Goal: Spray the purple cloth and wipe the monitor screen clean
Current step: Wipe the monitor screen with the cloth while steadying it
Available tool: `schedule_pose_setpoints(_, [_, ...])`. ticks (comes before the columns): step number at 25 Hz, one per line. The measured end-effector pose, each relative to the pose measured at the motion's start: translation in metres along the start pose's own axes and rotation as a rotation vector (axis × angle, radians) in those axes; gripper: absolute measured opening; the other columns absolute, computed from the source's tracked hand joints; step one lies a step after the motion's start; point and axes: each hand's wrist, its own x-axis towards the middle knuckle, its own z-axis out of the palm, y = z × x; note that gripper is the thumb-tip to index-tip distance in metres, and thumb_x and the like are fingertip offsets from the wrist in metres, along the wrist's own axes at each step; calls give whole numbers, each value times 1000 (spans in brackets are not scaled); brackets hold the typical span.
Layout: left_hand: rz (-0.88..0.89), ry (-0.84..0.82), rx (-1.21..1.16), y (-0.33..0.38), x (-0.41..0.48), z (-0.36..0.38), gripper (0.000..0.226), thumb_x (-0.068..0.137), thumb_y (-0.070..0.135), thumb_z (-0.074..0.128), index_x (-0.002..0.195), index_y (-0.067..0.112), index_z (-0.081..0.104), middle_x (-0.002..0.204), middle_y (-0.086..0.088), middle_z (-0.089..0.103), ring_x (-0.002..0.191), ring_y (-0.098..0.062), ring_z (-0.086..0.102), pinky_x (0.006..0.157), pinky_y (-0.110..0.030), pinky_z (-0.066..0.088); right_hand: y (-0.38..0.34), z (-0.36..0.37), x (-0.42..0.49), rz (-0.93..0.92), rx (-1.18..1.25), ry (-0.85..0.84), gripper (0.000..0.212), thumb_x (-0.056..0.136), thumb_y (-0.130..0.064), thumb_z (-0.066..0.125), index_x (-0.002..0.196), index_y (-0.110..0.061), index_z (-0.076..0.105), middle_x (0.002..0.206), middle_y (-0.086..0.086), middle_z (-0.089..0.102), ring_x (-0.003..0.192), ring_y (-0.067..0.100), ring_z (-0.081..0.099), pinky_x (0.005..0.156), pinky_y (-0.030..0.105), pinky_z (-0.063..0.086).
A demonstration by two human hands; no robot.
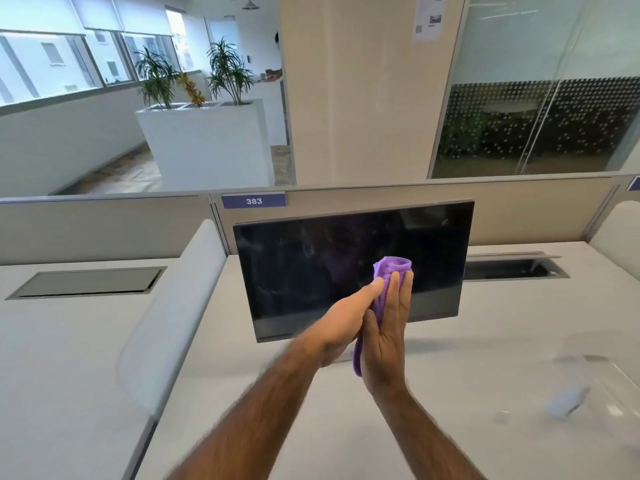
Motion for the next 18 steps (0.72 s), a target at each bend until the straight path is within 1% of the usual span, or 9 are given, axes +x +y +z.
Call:
schedule_pose_setpoints(2, [2,-50,24,4,6,-6,44,95,66,36,127,48,59,124,21,63,123,-9,60,114,-31,41,6,7,12,29,34,57,63,107,-20,33,159,-42,6,170,-7,4,157,16,14,124,49,25])
schedule_pose_setpoints(4, [18,-91,72,8,13,-7,43,89,75,34,121,59,58,131,22,60,127,-7,56,117,-33,38,13,10,27,142,99,122,59,108,-19,31,161,-34,10,169,-10,12,154,13,22,123,38,29])
schedule_pose_setpoints(6, [79,-121,155,7,19,-5,47,96,72,29,139,62,44,153,20,46,140,-6,44,121,-35,31,13,9,43,241,222,191,52,111,-24,32,159,-39,17,165,-17,24,148,7,35,117,27,37])
schedule_pose_setpoints(8, [206,-100,311,6,21,-7,53,103,64,25,154,54,22,166,26,17,153,-1,17,127,-37,18,10,6,58,339,351,259,49,111,-29,32,157,-44,22,161,-19,33,140,1,44,112,25,42])
schedule_pose_setpoints(10, [366,53,558,3,22,-26,54,107,55,22,159,44,15,167,28,3,153,8,-2,129,-36,6,13,3,74,363,407,312,49,110,-31,32,157,-43,23,161,-21,31,141,-2,41,116,29,38])
schedule_pose_setpoints(12, [498,317,815,4,29,-68,55,109,47,18,162,33,14,170,19,-1,154,3,-9,129,-39,1,22,7,88,311,347,331,52,109,-32,32,159,-39,20,163,-23,24,146,-5,30,123,32,28])
schedule_pose_setpoints(14, [532,543,999,9,35,-121,59,107,47,15,163,28,11,171,11,-4,156,-5,-12,128,-44,0,34,15,99,221,250,342,54,109,-26,30,161,-28,17,166,-16,20,150,-4,22,126,30,22])
schedule_pose_setpoints(16, [494,691,1029,12,42,-169,61,105,50,12,163,29,9,171,10,-6,156,-7,-14,128,-46,0,43,26,107,83,109,358,54,109,-19,31,161,-13,16,169,-2,15,154,7,17,125,26,20])
schedule_pose_setpoints(18, [474,737,945,11,48,-201,61,105,52,11,162,31,12,171,13,-3,156,-4,-12,128,-48,3,53,38,114,-29,-38,311,54,109,-14,34,160,-5,16,170,9,10,157,17,12,126,31,20])
